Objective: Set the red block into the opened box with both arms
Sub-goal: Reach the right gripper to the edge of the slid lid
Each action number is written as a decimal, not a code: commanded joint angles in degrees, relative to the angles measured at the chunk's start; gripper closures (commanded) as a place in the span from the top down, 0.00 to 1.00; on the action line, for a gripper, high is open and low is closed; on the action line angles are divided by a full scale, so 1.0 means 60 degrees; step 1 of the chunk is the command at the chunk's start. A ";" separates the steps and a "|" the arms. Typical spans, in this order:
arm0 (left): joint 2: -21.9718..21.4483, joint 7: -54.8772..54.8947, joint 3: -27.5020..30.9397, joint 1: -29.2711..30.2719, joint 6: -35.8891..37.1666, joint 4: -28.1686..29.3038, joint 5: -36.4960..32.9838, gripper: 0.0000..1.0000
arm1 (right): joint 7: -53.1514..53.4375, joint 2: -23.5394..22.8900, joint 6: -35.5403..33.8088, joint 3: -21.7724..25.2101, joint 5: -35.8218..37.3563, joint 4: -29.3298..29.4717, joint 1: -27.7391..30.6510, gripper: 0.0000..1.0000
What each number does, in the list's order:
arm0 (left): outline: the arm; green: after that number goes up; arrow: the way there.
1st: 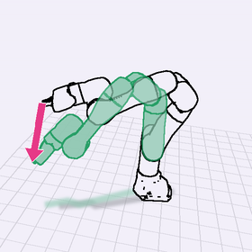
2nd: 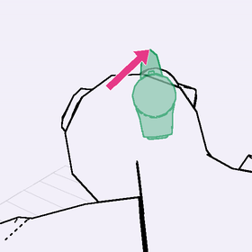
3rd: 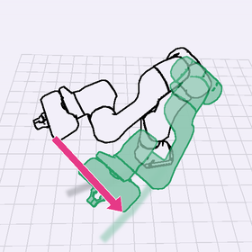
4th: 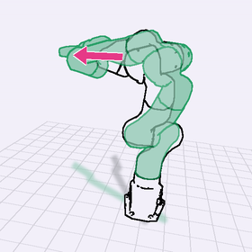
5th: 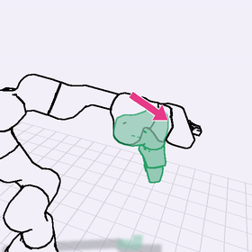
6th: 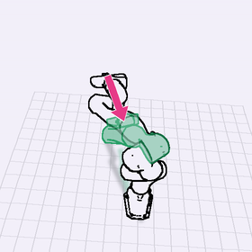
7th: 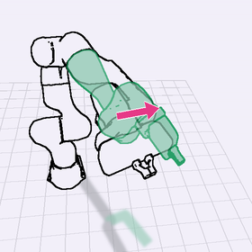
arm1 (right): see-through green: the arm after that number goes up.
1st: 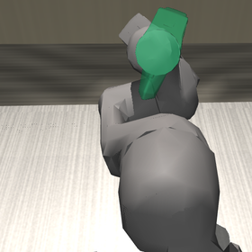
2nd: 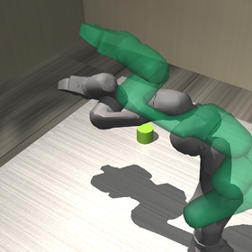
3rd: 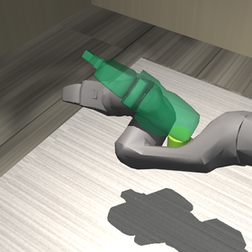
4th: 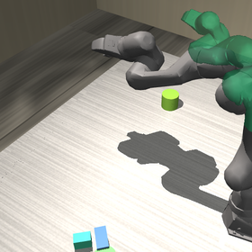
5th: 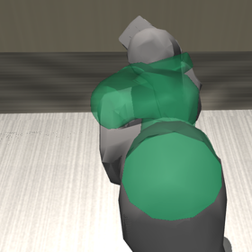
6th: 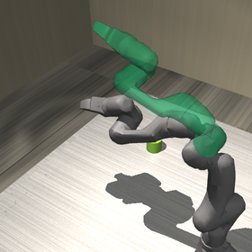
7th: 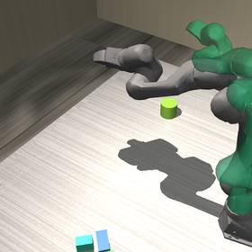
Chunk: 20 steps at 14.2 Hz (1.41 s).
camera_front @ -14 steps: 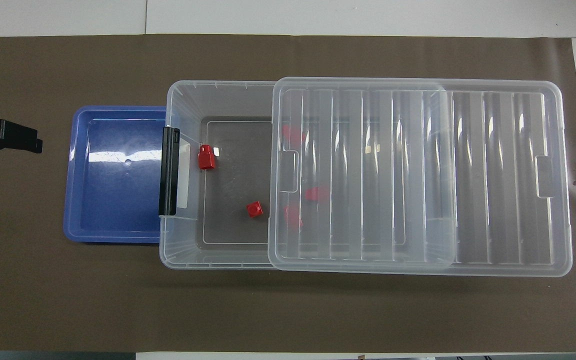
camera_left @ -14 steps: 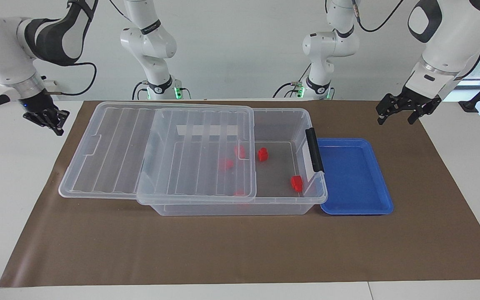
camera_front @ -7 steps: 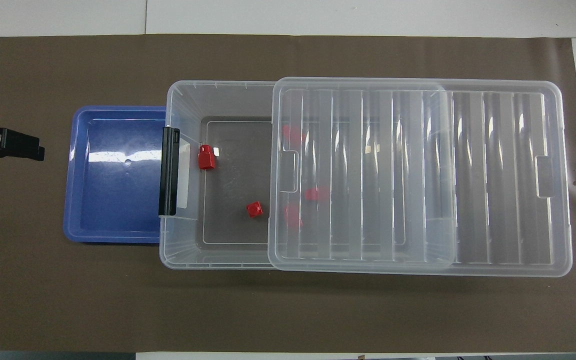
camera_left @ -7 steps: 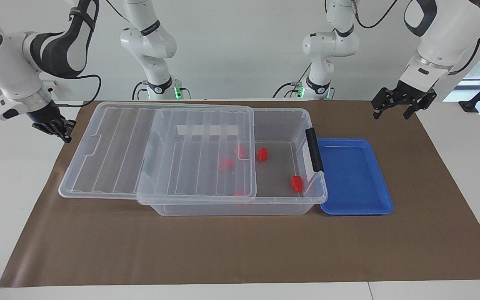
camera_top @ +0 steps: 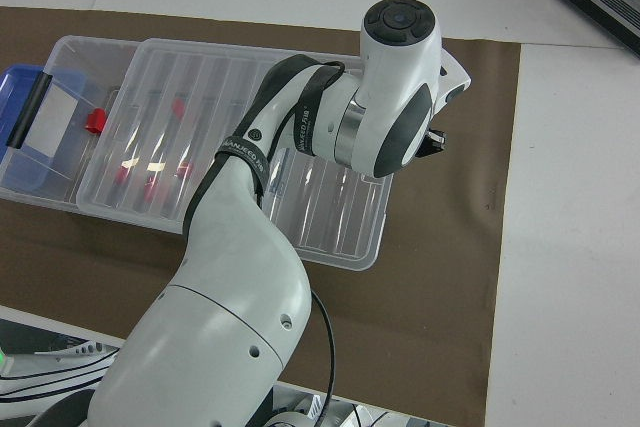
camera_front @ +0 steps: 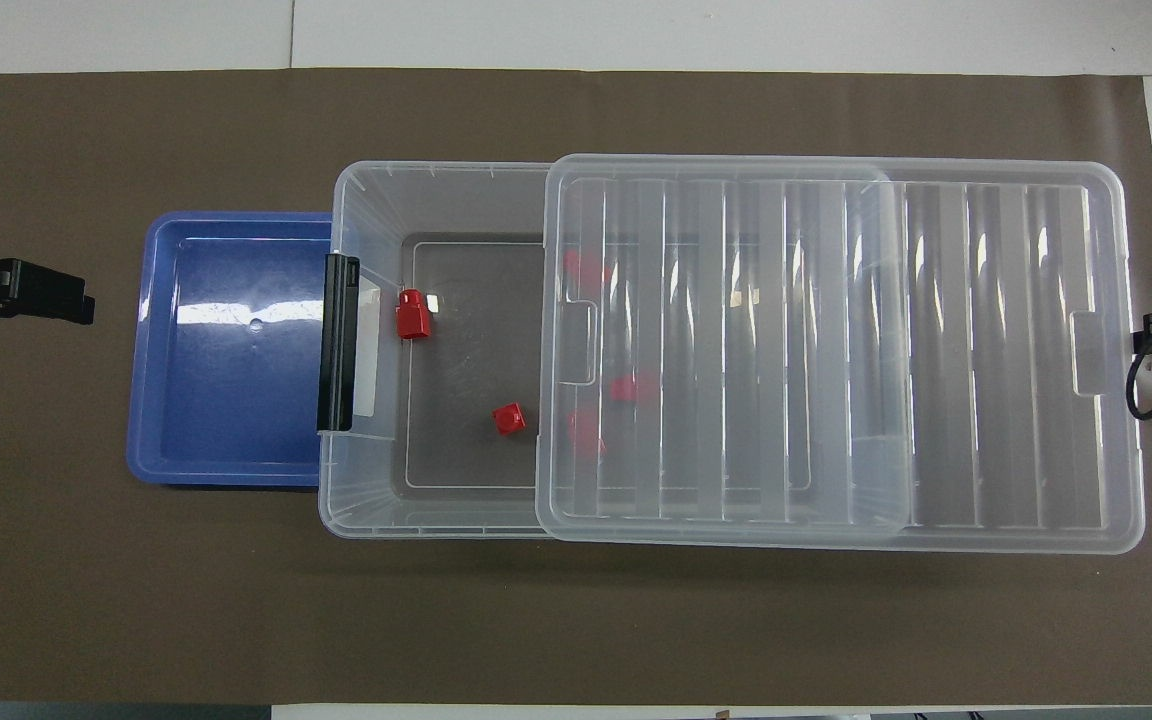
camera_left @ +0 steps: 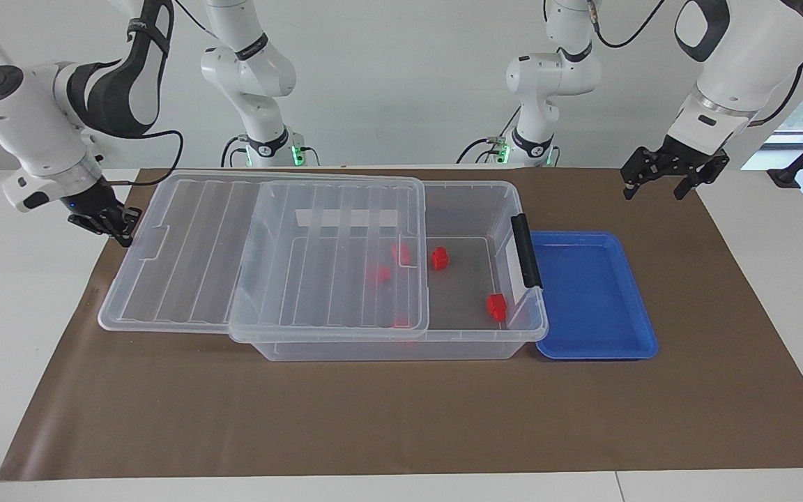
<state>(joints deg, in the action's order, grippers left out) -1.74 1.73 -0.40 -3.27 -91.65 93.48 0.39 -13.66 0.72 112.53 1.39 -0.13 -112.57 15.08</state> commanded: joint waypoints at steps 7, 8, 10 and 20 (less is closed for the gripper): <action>-0.0267 0.0034 0.0008 0.0061 0.0085 0.0284 0.0111 1.00 | -0.0052 -0.0002 0.0199 -0.0027 -0.0506 -0.0149 -0.0199 0.00; -0.0267 0.0063 -0.0006 0.0090 0.0012 0.0284 0.0111 1.00 | -0.0023 -0.0002 0.0185 -0.0027 -0.0506 -0.0149 -0.0228 0.00; -0.0267 0.0107 -0.0007 0.0105 0.0011 0.0270 0.0111 1.00 | 0.0152 -0.0002 0.0185 -0.0027 -0.0520 -0.0149 -0.0506 0.00; -0.0267 0.0063 0.0023 0.0120 0.0070 0.0270 0.0111 1.00 | 0.2187 0.0012 0.0155 -0.0027 -0.0520 -0.0149 -0.1999 0.00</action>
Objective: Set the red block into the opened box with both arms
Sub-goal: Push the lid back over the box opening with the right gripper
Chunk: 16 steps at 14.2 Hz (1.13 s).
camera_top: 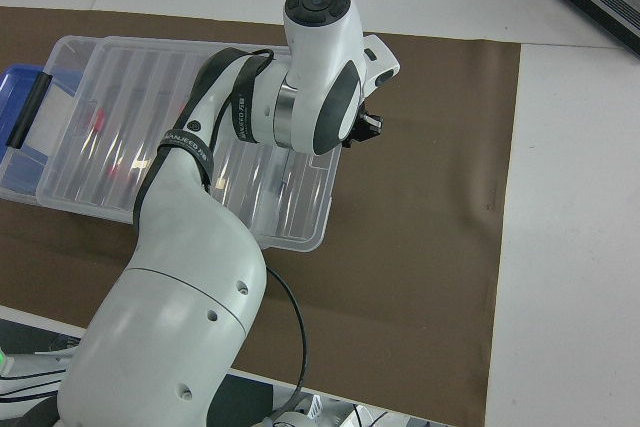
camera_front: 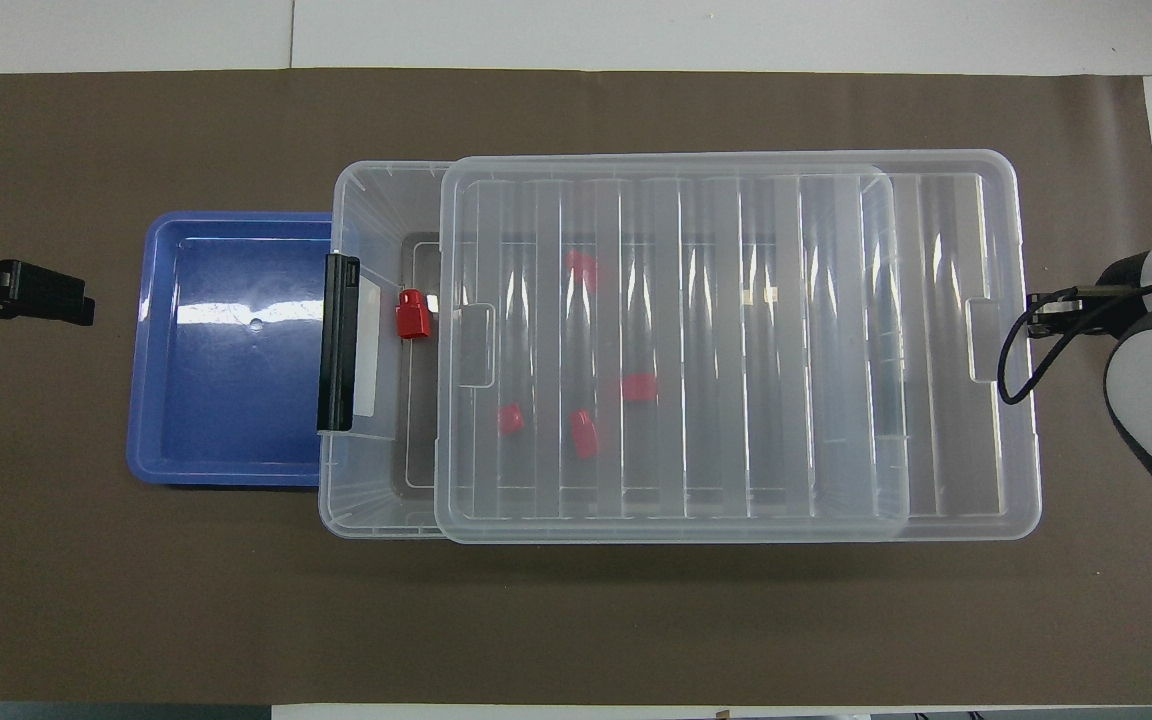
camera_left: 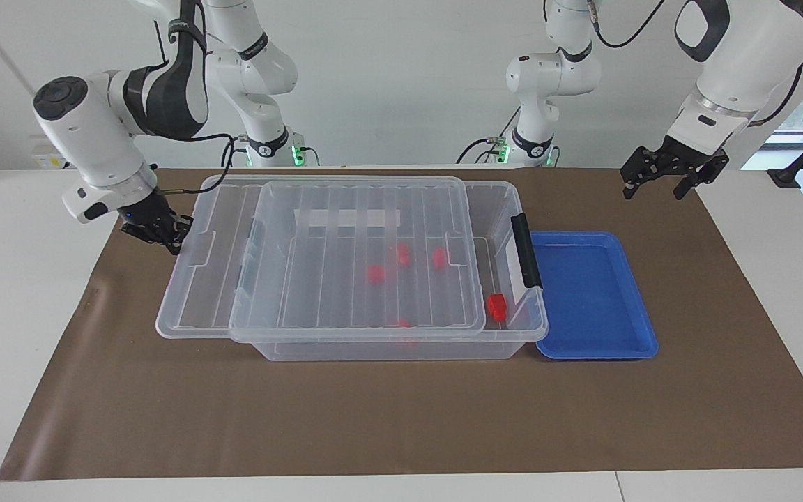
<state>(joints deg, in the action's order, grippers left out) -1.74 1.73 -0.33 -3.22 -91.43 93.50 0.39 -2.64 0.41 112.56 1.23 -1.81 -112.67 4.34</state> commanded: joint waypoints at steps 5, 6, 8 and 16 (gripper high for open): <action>-0.0266 0.0078 0.0011 0.0112 0.0047 0.0252 0.0111 1.00 | 0.1317 0.0092 0.0166 0.0000 -0.0241 -0.0162 -0.0723 0.00; -0.0266 0.0064 0.0011 0.0112 0.0047 0.0252 0.0111 1.00 | 0.1463 0.0092 0.0166 0.0000 -0.0241 -0.0162 -0.0825 0.00; -0.0266 0.0079 0.0011 0.0112 0.0047 0.0252 0.0111 1.00 | 0.1683 0.0121 0.0181 0.0000 -0.0241 -0.0221 -0.0957 0.00; -0.0266 0.0079 0.0011 0.0112 0.0047 0.0266 0.0111 1.00 | 0.2300 0.0166 0.0195 0.0000 -0.0241 -0.0324 -0.1280 0.00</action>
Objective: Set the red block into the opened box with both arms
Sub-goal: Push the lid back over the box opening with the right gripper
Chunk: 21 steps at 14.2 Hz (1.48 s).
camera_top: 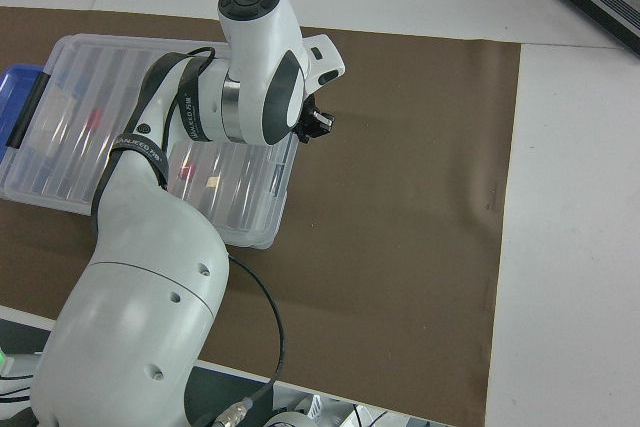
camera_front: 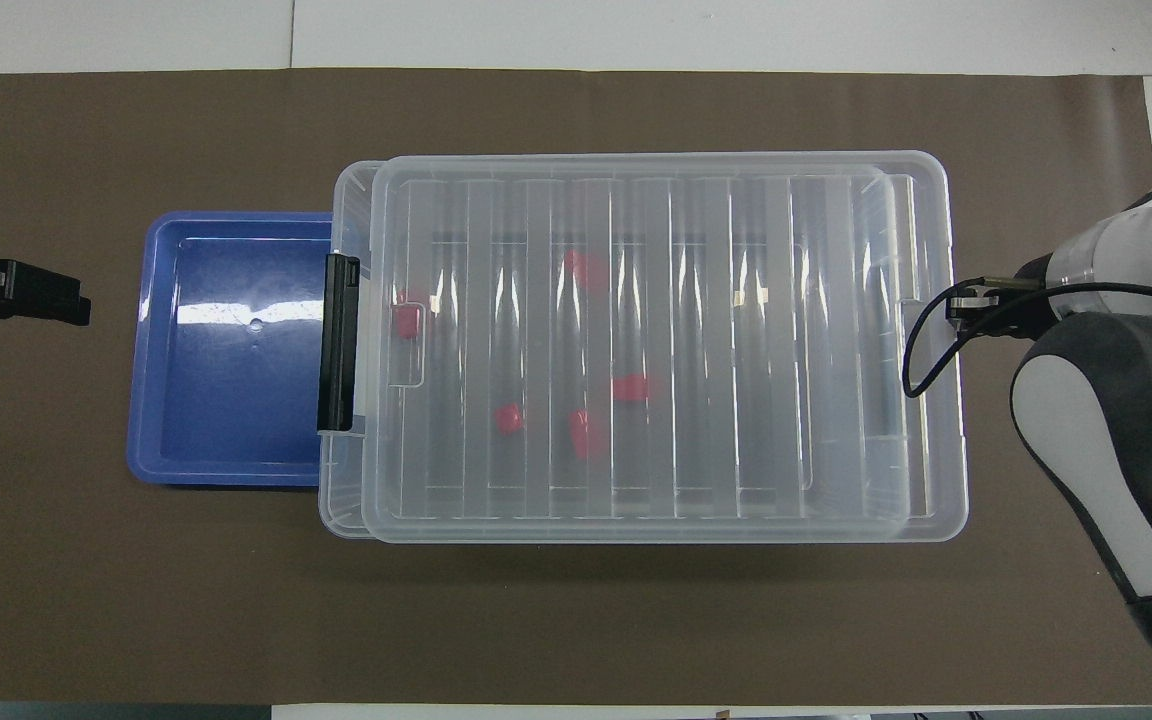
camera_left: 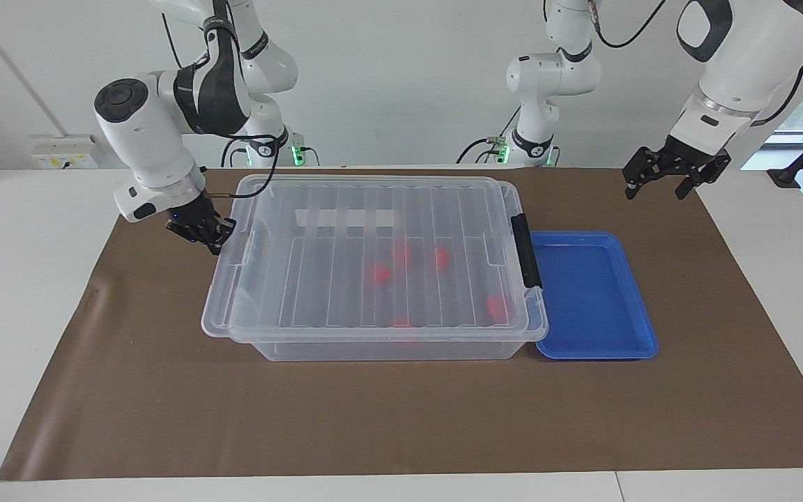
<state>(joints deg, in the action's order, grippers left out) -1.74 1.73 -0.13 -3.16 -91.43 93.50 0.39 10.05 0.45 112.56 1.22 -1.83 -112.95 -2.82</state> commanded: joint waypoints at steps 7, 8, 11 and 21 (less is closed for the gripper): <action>-0.0266 0.0079 -0.0022 0.0101 0.0047 0.0266 0.0111 1.00 | 0.0608 0.0160 0.0210 -0.0056 -0.0237 -0.0277 -0.0291 0.00; -0.0266 0.0079 -0.0022 0.0101 0.0047 0.0267 0.0111 1.00 | 0.0726 0.0145 0.0210 -0.0056 -0.0237 -0.0277 -0.0307 0.00; -0.0266 0.0064 -0.0022 0.0101 0.0047 0.0252 0.0111 1.00 | 0.0713 0.0145 0.0195 -0.0056 -0.0237 -0.0277 -0.0292 0.00; -0.0266 0.0064 -0.0022 0.0101 0.0047 0.0267 0.0111 1.00 | 0.0932 0.0145 0.0195 -0.0129 -0.0237 -0.0262 -0.0307 0.00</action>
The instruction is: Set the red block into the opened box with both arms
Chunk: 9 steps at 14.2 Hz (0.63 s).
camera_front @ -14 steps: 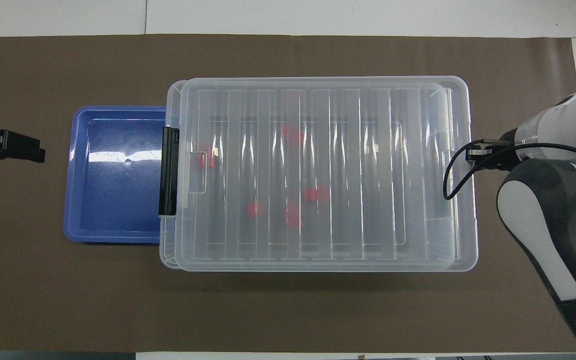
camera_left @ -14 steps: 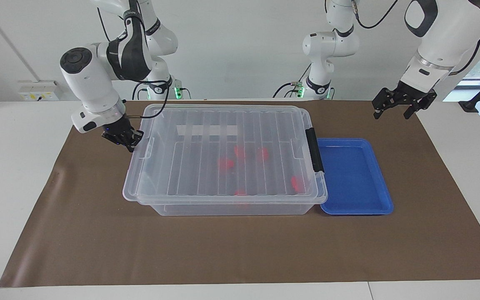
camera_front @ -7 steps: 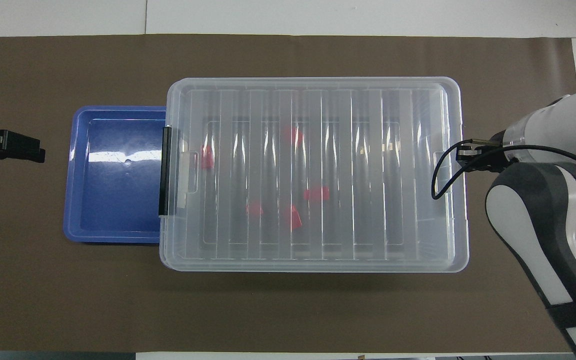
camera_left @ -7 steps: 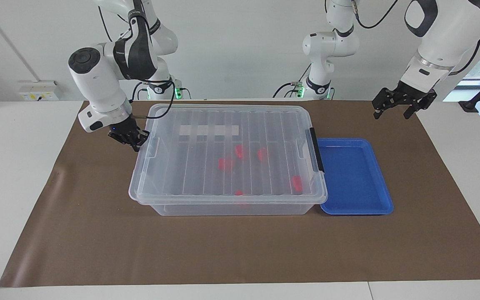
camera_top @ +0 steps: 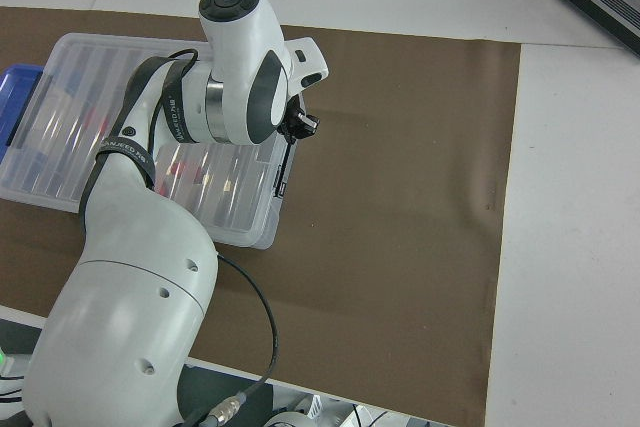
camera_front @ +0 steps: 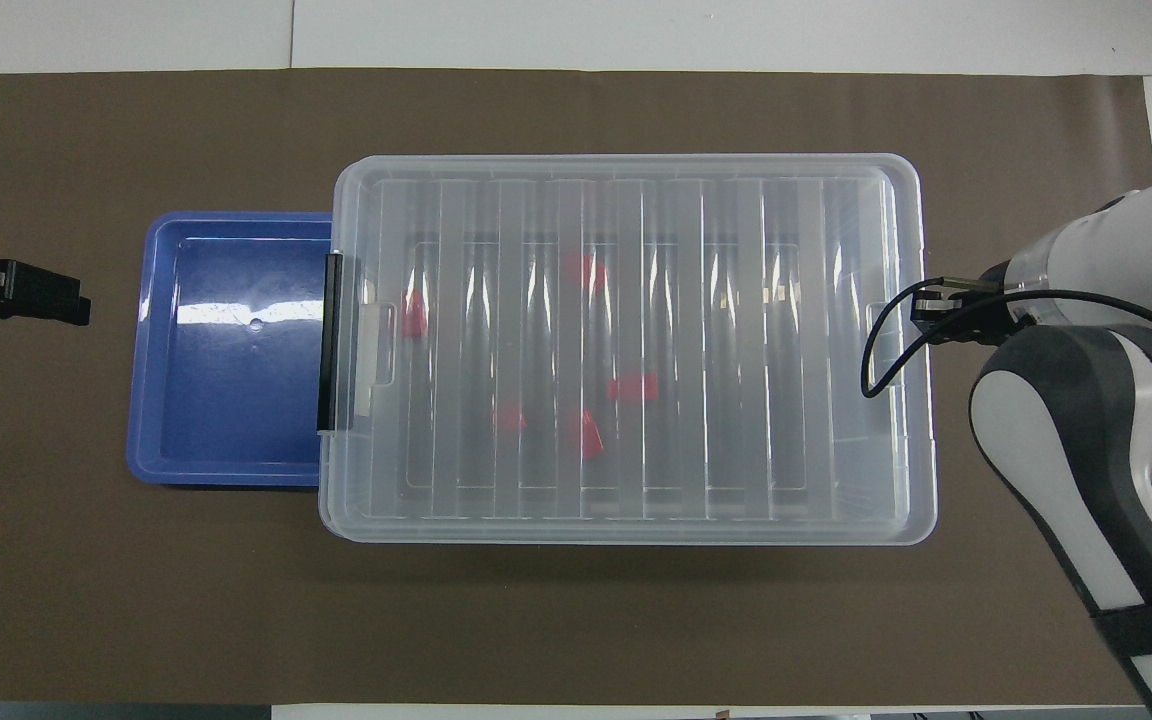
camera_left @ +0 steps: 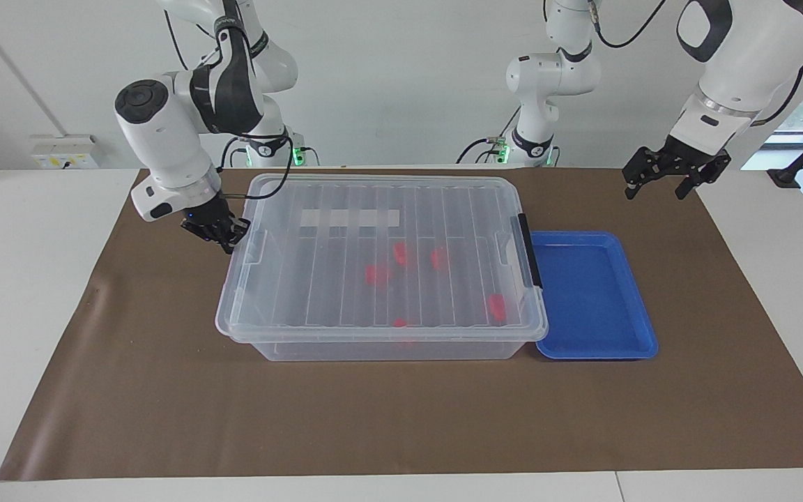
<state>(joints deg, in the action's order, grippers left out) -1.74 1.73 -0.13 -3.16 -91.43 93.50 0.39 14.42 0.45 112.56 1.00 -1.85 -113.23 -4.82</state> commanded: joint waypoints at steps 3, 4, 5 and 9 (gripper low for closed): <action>-0.0266 0.0079 -0.0022 0.0101 0.0047 0.0267 0.0111 1.00 | 0.0101 0.0102 0.0035 -0.0093 -0.0234 -0.0027 0.0071 0.00; -0.0266 0.0079 -0.0022 0.0101 0.0047 0.0252 0.0111 1.00 | 0.0087 0.0102 -0.0068 -0.0079 -0.0219 0.0178 0.0129 0.00; -0.0266 0.0079 -0.0022 0.0101 0.0047 0.0266 0.0111 1.00 | 0.0057 0.0102 -0.0402 -0.0079 -0.0205 0.0470 0.0173 0.00; -0.0266 0.0079 -0.0022 0.0101 0.0047 0.0266 0.0111 1.00 | -0.0805 0.0146 -0.2320 0.0053 -0.0058 0.2080 0.0626 0.00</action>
<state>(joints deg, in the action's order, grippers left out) -1.74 1.73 -0.13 -3.15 -91.43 93.50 0.39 12.91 1.20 104.14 1.40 -1.83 -105.81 -3.62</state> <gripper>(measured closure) 0.000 0.991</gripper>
